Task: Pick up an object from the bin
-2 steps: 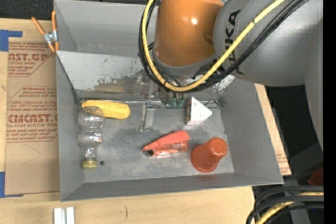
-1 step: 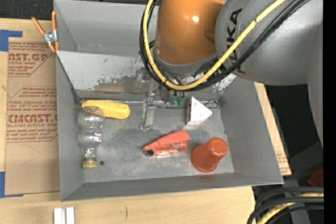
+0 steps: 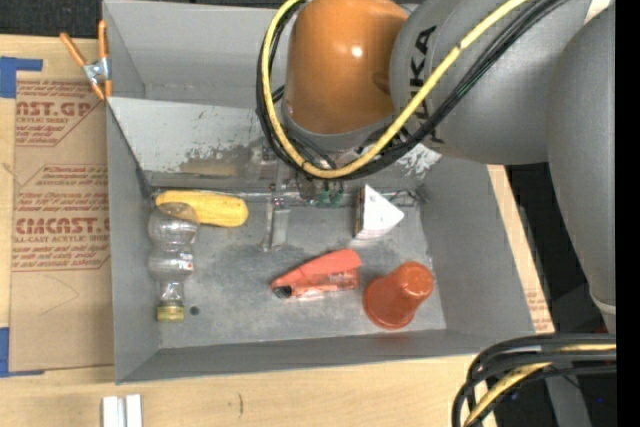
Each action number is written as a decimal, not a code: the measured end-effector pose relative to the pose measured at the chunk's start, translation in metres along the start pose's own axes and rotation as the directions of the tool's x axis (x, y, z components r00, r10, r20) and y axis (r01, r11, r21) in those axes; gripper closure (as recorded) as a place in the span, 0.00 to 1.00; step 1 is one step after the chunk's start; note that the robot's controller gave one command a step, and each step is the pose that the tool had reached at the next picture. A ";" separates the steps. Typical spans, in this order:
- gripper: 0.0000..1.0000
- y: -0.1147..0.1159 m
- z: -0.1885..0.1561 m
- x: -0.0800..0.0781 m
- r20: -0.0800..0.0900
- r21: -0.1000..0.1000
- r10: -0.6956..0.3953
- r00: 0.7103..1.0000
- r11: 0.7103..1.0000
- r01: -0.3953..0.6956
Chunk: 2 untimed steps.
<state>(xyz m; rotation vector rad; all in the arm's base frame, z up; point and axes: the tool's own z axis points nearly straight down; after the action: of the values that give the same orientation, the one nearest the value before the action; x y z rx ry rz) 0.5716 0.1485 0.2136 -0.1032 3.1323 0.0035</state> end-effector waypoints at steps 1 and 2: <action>0.00 -0.005 0.060 -0.011 -0.001 -0.001 -0.024 1.000 1.000 0.024; 0.00 0.019 0.105 0.000 0.000 -0.001 -0.037 0.999 0.999 0.037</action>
Offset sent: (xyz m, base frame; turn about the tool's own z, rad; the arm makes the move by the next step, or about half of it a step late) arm -0.0034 0.0236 -0.1087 -0.0412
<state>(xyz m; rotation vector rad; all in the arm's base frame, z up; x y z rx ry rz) 0.5713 0.1678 0.1090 -0.1606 3.1294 0.0047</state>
